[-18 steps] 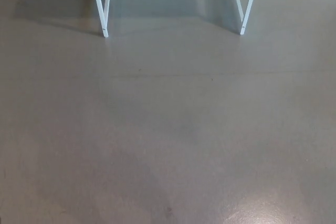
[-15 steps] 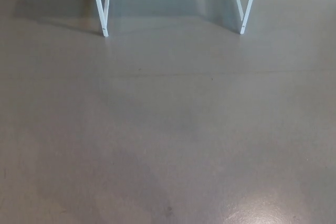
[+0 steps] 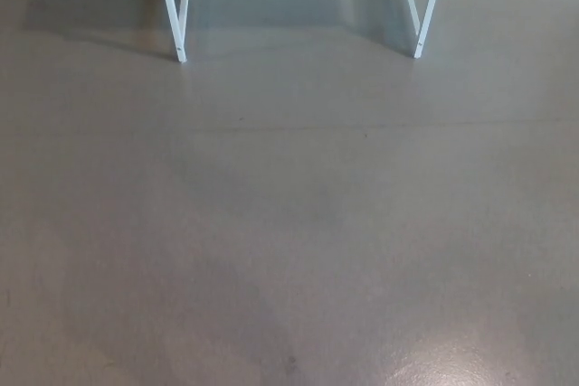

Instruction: The robot walk towards a table in front and uses its left hand to pick up the pot from the base and places it on the table

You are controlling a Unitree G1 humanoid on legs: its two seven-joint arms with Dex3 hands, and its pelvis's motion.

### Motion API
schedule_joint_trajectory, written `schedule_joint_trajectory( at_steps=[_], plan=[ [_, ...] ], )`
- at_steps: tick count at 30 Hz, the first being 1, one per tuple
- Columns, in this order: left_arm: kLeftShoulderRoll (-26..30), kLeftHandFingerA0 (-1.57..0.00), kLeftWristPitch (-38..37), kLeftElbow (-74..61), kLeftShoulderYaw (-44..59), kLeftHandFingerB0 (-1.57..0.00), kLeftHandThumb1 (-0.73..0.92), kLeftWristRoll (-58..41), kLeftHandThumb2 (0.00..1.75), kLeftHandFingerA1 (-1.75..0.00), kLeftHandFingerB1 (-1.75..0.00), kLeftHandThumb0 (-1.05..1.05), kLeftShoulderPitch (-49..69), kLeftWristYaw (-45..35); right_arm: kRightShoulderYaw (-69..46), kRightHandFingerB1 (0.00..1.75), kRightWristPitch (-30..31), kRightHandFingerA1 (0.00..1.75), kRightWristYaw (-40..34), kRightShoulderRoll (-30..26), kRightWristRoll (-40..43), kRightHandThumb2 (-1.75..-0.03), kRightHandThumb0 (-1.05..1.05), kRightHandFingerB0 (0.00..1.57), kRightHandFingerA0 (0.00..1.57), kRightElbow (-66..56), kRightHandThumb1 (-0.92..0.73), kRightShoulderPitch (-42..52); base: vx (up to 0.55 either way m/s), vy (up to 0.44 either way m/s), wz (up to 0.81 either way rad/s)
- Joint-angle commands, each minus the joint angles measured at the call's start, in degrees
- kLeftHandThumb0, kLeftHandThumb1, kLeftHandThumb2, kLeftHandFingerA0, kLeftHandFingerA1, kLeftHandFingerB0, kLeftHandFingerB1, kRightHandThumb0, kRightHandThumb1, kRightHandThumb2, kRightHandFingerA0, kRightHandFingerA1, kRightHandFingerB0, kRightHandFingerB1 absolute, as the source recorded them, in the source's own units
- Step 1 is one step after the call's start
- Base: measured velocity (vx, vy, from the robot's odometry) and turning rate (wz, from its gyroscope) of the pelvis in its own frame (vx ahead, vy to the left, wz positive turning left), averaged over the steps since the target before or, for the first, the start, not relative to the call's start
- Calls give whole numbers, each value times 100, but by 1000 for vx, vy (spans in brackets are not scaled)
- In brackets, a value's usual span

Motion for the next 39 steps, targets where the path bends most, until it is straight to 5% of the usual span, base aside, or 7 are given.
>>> schedule_joint_trajectory(
  at_steps=[1,28,29,31,32,37,39],
  plan=[
    [37,-32,-71,-41,39,-20,39,-104,86,-57,-50,-1,64,-14,-36,35,-220,39,-43,-116,68,-58,-39,29,48,110,-55,66,0,0,0],
    [85,-30,-284,93,-64,-19,39,-57,87,-57,-51,0,141,-112,-26,35,-463,40,-121,-80,73,-57,-39,30,48,233,-54,281,67,117,0],
    [89,-42,-303,126,-63,-30,58,-48,56,-44,-35,-1,125,-95,-15,35,-471,40,-133,-84,56,-57,-38,31,49,245,-54,278,207,41,7],
    [97,-42,-339,178,-64,-30,58,-34,56,-44,-35,-1,102,-72,1,35,-482,40,-153,-91,32,-57,-38,31,49,267,-54,270,194,22,11],
    [96,-30,-332,140,-73,-18,39,-31,86,-57,-50,0,116,-80,-6,35,-486,39,-146,-92,42,-57,-40,31,49,270,-54,267,158,-38,11],
    [145,-29,-275,85,-144,-17,40,16,87,-56,-50,-2,91,-114,-12,35,-484,39,-158,-89,50,-57,-40,31,49,240,-53,237,188,-112,8],
    [125,-43,-259,174,-104,-30,57,-26,56,-44,-34,0,-15,-41,3,34,-476,39,-176,-103,25,-57,-41,30,49,247,-53,194,187,-242,36]
  ],
)
